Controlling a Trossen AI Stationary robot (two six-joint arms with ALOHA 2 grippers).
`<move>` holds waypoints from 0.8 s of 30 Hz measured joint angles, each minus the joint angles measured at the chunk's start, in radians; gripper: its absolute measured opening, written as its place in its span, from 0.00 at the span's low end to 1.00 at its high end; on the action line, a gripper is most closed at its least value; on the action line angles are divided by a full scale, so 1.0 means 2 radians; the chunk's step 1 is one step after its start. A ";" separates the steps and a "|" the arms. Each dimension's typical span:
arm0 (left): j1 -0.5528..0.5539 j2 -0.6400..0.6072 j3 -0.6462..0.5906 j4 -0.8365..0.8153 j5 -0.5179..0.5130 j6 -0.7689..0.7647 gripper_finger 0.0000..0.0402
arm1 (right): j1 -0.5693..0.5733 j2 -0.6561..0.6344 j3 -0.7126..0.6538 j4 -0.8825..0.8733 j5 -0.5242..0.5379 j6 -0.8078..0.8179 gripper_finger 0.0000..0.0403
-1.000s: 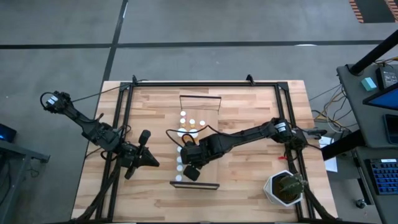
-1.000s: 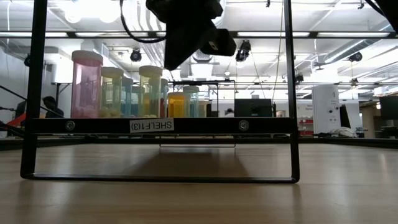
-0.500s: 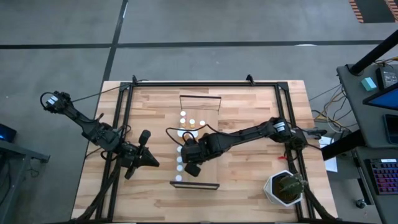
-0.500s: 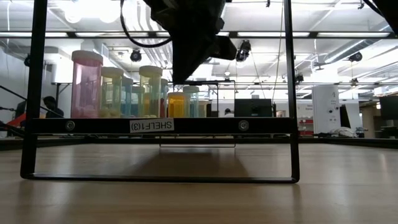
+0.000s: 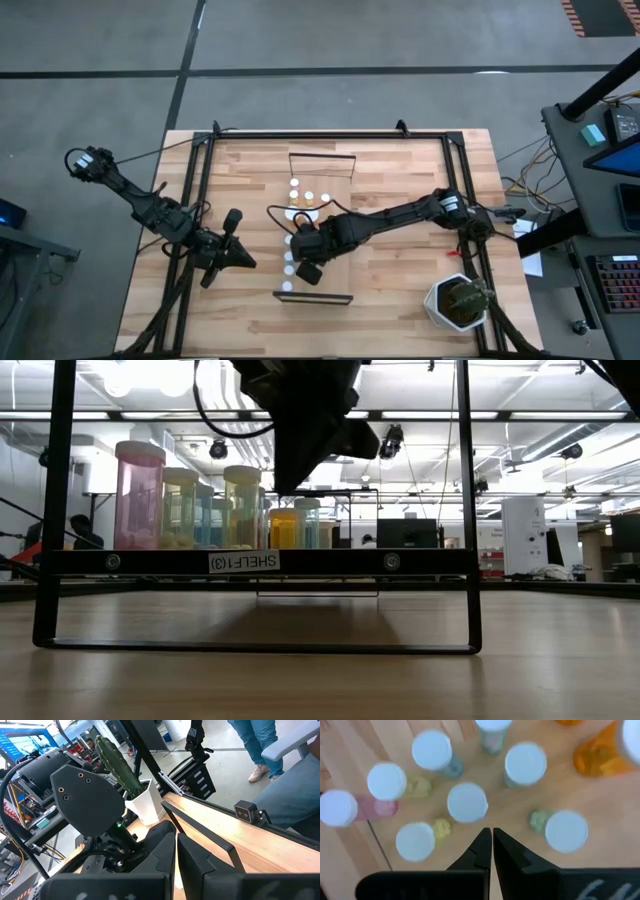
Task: Pick and place medicine bottles onto shelf by color
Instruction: Adjust the pill bottles on the shelf
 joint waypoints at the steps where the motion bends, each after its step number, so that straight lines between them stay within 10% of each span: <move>1: 0.000 0.000 0.000 0.000 0.000 0.000 0.00 | 0.000 0.000 0.000 -0.004 -0.008 0.004 0.02; 24: 0.000 0.000 0.000 0.000 0.000 0.000 0.00 | 0.001 0.010 -0.001 0.046 -0.095 0.004 0.02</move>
